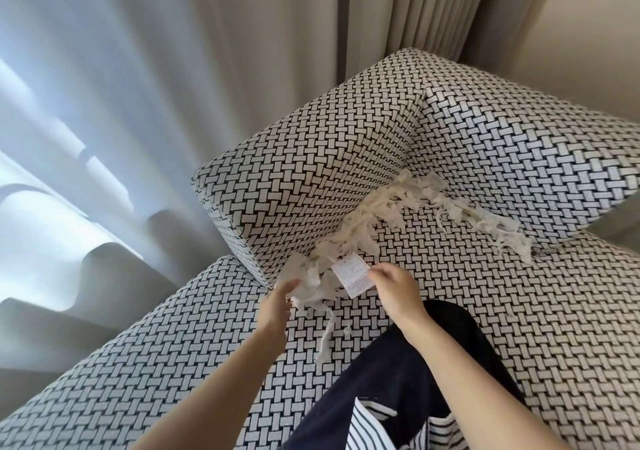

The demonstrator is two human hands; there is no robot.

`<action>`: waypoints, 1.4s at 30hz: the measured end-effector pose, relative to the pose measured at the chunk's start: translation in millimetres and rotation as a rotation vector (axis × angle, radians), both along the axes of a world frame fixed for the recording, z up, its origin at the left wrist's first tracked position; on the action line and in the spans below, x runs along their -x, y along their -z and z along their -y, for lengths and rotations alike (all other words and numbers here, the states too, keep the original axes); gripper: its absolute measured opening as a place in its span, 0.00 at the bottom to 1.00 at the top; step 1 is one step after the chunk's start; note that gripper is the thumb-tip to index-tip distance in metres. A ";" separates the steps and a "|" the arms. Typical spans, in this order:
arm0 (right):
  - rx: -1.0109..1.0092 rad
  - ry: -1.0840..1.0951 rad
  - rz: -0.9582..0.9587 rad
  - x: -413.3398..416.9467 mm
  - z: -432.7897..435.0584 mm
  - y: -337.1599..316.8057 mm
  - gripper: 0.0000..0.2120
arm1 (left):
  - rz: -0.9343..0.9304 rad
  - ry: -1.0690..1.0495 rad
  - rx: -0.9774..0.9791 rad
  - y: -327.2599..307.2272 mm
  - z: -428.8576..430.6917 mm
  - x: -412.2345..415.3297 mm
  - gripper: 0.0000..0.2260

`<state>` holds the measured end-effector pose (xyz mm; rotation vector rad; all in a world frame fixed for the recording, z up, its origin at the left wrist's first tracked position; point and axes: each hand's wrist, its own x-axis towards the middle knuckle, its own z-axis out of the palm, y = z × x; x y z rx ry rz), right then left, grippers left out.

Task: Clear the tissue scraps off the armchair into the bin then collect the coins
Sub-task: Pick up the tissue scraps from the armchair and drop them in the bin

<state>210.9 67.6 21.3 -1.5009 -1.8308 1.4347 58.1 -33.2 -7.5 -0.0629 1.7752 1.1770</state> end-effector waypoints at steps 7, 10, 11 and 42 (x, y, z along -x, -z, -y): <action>0.006 0.003 -0.012 -6.6 6.1 -1.0 0.09 | -0.212 0.079 -0.153 -11.1 -1.3 -11.6 0.08; -0.022 0.009 -0.010 -13.8 4.1 -0.3 0.10 | -0.331 0.086 -0.177 -15.5 -0.7 -13.6 0.10; -0.028 0.010 -0.011 -17.0 3.5 -0.6 0.09 | -0.371 0.084 -0.177 -15.7 0.0 -14.3 0.10; -0.146 -0.032 -0.078 -43.1 15.8 -16.8 0.07 | -0.937 0.055 -0.333 -82.1 5.1 -22.1 0.09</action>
